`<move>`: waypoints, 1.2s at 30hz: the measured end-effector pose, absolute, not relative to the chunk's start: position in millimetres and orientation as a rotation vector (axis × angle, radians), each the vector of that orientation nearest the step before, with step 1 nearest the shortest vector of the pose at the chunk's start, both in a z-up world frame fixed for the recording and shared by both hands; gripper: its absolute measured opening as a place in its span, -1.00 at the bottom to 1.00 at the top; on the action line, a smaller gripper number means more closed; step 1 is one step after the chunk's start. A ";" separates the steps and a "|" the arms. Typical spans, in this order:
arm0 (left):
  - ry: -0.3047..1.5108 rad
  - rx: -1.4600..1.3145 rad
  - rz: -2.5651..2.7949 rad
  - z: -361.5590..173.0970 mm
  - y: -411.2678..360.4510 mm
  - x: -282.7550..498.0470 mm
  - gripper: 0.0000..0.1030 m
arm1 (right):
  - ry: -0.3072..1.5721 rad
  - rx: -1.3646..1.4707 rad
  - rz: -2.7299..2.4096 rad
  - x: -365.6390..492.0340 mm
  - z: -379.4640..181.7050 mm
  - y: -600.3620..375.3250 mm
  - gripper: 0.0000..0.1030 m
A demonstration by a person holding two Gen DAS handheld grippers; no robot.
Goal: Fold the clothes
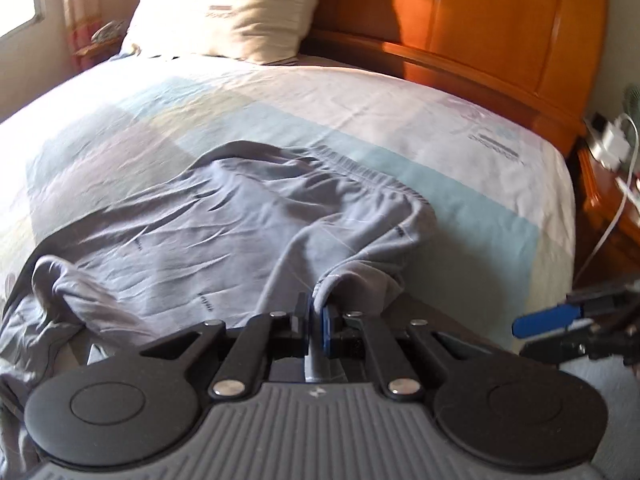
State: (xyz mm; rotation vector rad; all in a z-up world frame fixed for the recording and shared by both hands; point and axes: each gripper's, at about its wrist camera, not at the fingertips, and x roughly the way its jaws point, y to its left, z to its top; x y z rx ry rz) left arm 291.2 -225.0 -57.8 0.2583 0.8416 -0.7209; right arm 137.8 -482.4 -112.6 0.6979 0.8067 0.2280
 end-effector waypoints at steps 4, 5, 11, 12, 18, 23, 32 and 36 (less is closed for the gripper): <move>0.918 0.131 -0.645 -72.1 -195.0 326.4 -0.91 | 0.819 0.705 0.275 161.0 -115.3 -467.8 0.34; 0.936 0.097 -0.629 -76.9 -187.9 334.1 -0.91 | 0.820 0.704 0.283 165.7 -116.0 -464.3 0.34; 1.030 -0.053 -0.598 -107.1 -161.9 366.7 -0.75 | 0.806 0.691 0.296 194.9 -122.1 -453.8 0.34; 1.029 -0.061 -0.607 -108.6 -160.4 367.7 -0.75 | 0.798 0.674 0.289 199.9 -121.8 -452.7 0.34; 1.030 -0.033 -0.657 -102.4 -157.2 362.6 -0.62 | 0.713 0.497 0.283 242.9 -113.8 -455.7 0.34; 1.041 0.006 -0.685 -92.3 -155.2 350.8 -0.47 | 0.705 0.518 0.359 283.9 -128.9 -461.7 0.33; 1.010 0.196 -0.768 -67.1 -160.4 313.1 -0.26 | 0.545 0.519 0.630 247.1 -99.1 -467.9 0.27; 1.004 0.216 -0.756 -60.5 -159.6 302.9 -0.25 | 0.539 0.613 0.581 257.0 -103.1 -477.4 0.04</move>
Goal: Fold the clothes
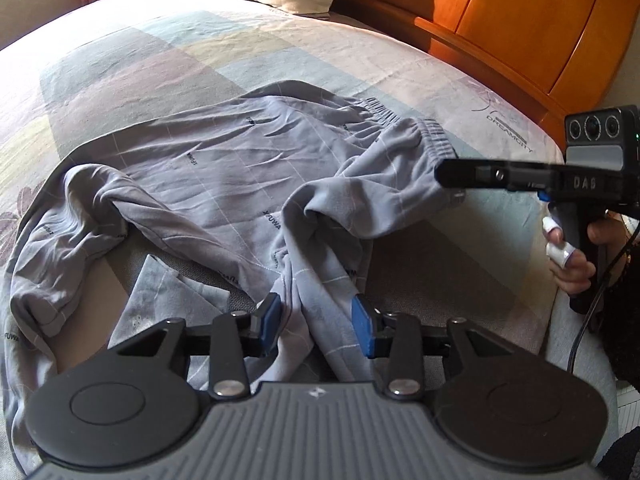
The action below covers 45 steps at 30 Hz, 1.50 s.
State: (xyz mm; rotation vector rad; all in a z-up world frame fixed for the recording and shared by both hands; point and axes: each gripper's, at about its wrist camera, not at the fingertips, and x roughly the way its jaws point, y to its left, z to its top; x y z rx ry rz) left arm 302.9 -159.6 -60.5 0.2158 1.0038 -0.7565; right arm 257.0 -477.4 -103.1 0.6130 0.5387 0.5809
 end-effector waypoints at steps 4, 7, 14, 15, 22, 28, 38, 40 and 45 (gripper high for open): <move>1.005 0.231 -0.759 -56.3 -159.9 293.9 -0.25 | 0.572 0.660 0.498 269.2 -108.5 -478.2 -0.03; 1.004 0.243 -0.757 -54.2 -161.2 285.5 -0.25 | 0.646 0.674 0.430 270.1 -117.1 -477.8 -0.75; 1.005 0.239 -0.775 -50.6 -158.1 259.3 -0.23 | 0.686 0.671 0.341 224.4 -105.1 -499.6 -0.77; 1.008 0.235 -0.779 -50.7 -157.3 255.1 -0.22 | 0.698 0.651 0.334 215.5 -101.8 -504.5 -0.77; 0.997 0.235 -0.811 -43.6 -155.2 221.0 -0.11 | 0.889 0.558 0.235 198.2 -108.9 -542.9 -0.77; 0.967 0.248 -0.822 -33.5 -150.9 202.6 0.00 | 0.995 0.403 0.260 198.9 -105.8 -551.1 -0.48; 0.935 0.221 -0.815 -26.9 -149.8 197.6 0.11 | 0.772 0.711 0.300 266.4 -83.9 -600.8 -0.14; 0.925 0.235 -0.817 -27.0 -149.7 197.2 0.20 | 0.771 0.689 0.298 263.9 -81.0 -606.4 -0.05; 0.906 0.238 -0.840 -35.7 -153.7 202.2 0.21 | 0.853 0.566 0.227 255.1 -90.1 -608.8 -0.03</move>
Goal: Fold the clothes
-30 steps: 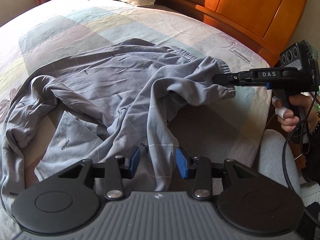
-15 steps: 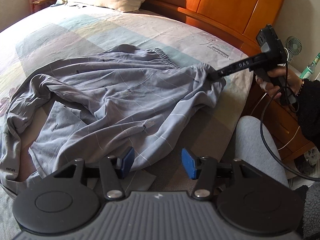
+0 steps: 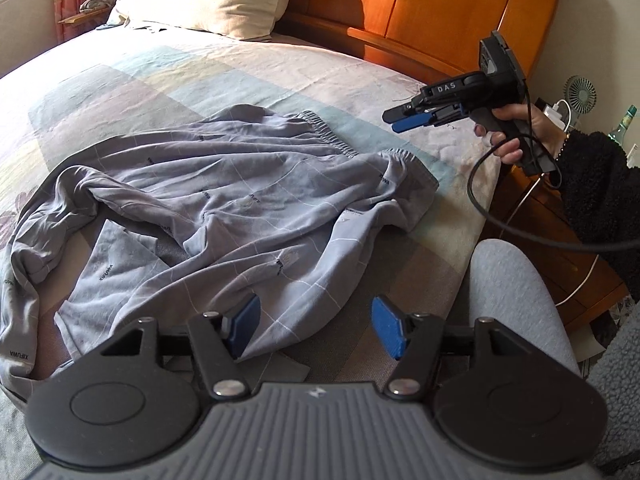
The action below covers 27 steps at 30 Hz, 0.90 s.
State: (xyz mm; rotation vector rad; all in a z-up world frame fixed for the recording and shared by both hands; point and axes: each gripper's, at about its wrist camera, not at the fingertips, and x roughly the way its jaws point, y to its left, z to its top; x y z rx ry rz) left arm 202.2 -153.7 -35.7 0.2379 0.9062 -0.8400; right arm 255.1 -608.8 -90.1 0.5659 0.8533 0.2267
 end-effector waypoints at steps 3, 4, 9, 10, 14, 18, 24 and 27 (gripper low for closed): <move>0.913 0.212 -0.834 -41.2 -156.5 206.5 0.21 | 0.818 0.580 0.258 274.0 -97.0 -599.6 -0.03; 0.910 0.210 -0.833 -41.7 -157.0 206.8 0.21 | 0.802 0.586 0.271 283.1 -99.0 -595.1 -0.03; 0.904 0.189 -0.819 -42.6 -153.9 209.5 0.21 | 0.780 0.470 0.226 338.6 -115.2 -563.6 -0.03; 0.903 0.185 -0.814 -42.8 -152.7 210.2 0.21 | 0.781 0.425 0.212 343.4 -118.2 -556.6 -0.04; 0.905 0.191 -0.795 -47.3 -147.4 213.5 0.21 | 0.766 0.197 0.195 340.0 -121.9 -521.8 -0.10; 0.910 0.173 -0.777 -49.6 -142.8 217.4 0.20 | 0.763 0.049 0.186 340.7 -117.2 -499.7 -0.54; 0.878 0.148 -0.762 -40.6 -136.1 215.6 0.21 | 0.699 0.073 0.116 384.6 -93.4 -514.1 -0.65; 0.872 0.136 -0.748 -37.8 -133.5 215.0 0.21 | 0.732 0.076 0.067 409.9 -96.0 -519.5 -0.59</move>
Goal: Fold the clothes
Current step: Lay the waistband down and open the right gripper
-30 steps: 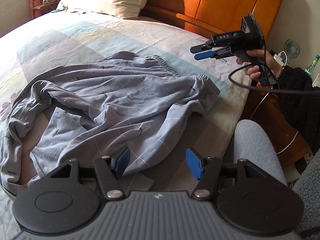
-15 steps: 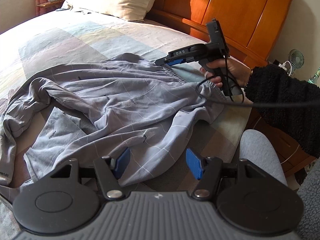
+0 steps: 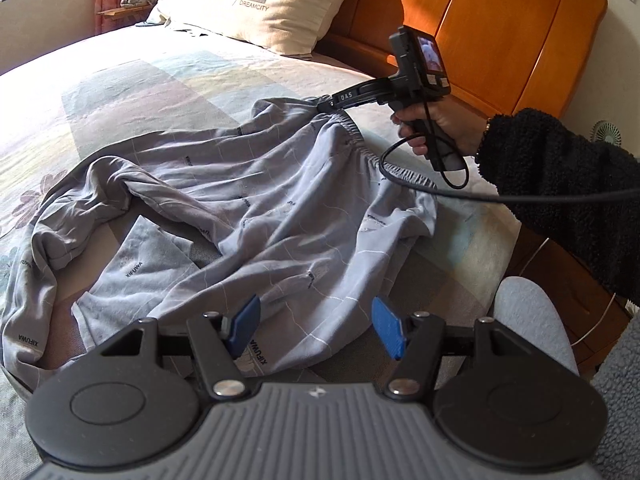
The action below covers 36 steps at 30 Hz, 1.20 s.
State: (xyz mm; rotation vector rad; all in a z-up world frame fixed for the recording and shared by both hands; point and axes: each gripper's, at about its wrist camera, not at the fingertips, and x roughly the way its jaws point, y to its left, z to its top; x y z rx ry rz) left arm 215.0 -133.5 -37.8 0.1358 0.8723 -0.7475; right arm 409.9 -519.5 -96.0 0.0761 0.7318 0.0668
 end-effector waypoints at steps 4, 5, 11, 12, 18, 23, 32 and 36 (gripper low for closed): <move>0.857 0.139 -0.743 -32.0 -130.2 208.1 0.21 | 0.794 0.092 0.031 403.7 -95.8 -526.3 -0.47; 0.852 0.138 -0.745 -30.3 -128.8 206.2 0.21 | 0.780 0.107 0.024 390.3 -90.0 -529.9 -0.37; 0.838 0.132 -0.741 -28.8 -124.1 196.1 0.23 | 0.758 0.385 0.034 273.7 -66.9 -561.2 -0.17; 0.837 0.129 -0.742 -28.7 -123.9 193.9 0.23 | 0.767 0.438 0.026 252.0 -70.3 -563.7 -0.17; 0.835 0.107 -0.754 -26.8 -125.0 176.0 0.23 | 0.821 0.728 -0.056 176.3 -113.8 -557.2 -0.14; 0.829 0.059 -0.730 -23.8 -117.8 165.1 0.25 | 0.783 0.760 -0.054 192.9 -130.0 -535.0 -0.12; 0.886 0.088 -0.640 -32.9 -91.6 152.8 0.33 | 0.769 0.579 -0.166 182.9 -114.0 -527.8 -0.90; 0.916 0.102 -0.591 -40.4 -76.7 151.4 0.38 | 0.781 0.562 -0.228 169.8 -107.8 -537.7 -0.61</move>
